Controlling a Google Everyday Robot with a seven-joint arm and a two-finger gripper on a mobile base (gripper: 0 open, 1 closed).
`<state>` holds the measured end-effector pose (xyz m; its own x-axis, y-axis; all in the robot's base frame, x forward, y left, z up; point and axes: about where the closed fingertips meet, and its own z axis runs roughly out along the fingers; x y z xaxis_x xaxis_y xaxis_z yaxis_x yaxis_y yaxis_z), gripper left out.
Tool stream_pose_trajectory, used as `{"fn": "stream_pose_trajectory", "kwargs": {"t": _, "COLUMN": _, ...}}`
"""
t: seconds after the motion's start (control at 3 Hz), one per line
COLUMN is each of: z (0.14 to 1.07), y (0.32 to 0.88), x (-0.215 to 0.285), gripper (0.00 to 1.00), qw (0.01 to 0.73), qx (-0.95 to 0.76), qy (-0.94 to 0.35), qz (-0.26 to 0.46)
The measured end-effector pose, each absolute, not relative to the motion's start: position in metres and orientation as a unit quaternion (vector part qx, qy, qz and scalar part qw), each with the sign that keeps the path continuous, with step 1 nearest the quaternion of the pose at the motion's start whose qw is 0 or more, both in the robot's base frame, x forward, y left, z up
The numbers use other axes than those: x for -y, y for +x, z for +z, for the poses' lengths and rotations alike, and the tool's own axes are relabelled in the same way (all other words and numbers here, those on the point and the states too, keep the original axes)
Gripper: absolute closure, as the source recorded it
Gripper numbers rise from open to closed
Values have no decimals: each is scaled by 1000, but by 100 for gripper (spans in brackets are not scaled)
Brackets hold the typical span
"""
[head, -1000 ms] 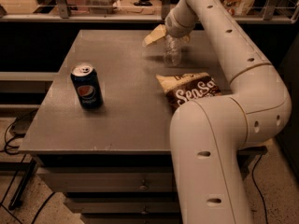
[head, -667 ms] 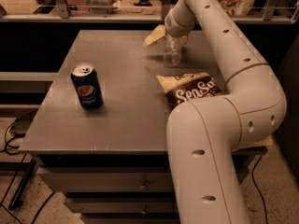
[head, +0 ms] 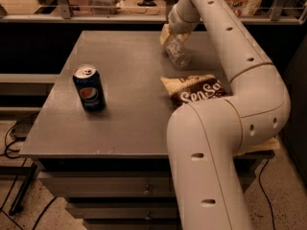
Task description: Place water bottle upright
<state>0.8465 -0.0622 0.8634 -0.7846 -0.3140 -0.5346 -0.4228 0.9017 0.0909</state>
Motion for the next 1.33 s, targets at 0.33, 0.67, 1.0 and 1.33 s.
{"fn": "stream_pose_trajectory", "kwargs": {"t": 0.33, "z": 868, "y": 845, "x": 62, "gripper": 88, "qw": 263, "qx": -939, "qy": -198, "qz": 102}}
{"fn": "stream_pose_trajectory", "kwargs": {"t": 0.67, "z": 892, "y": 843, "x": 63, "gripper": 100, "qw": 287, "qx": -927, "qy": -210, "qz": 116}}
{"fn": "stream_pose_trajectory", "kwargs": {"t": 1.0, "z": 932, "y": 836, "x": 63, "gripper": 100, "qw": 326, "qx": -905, "qy": -239, "qz": 133}}
{"fn": "stream_pose_trajectory", "kwargs": {"t": 1.33, "z": 971, "y": 824, "x": 61, "gripper": 100, "qw": 364, "qx": -875, "qy": -281, "qz": 153}}
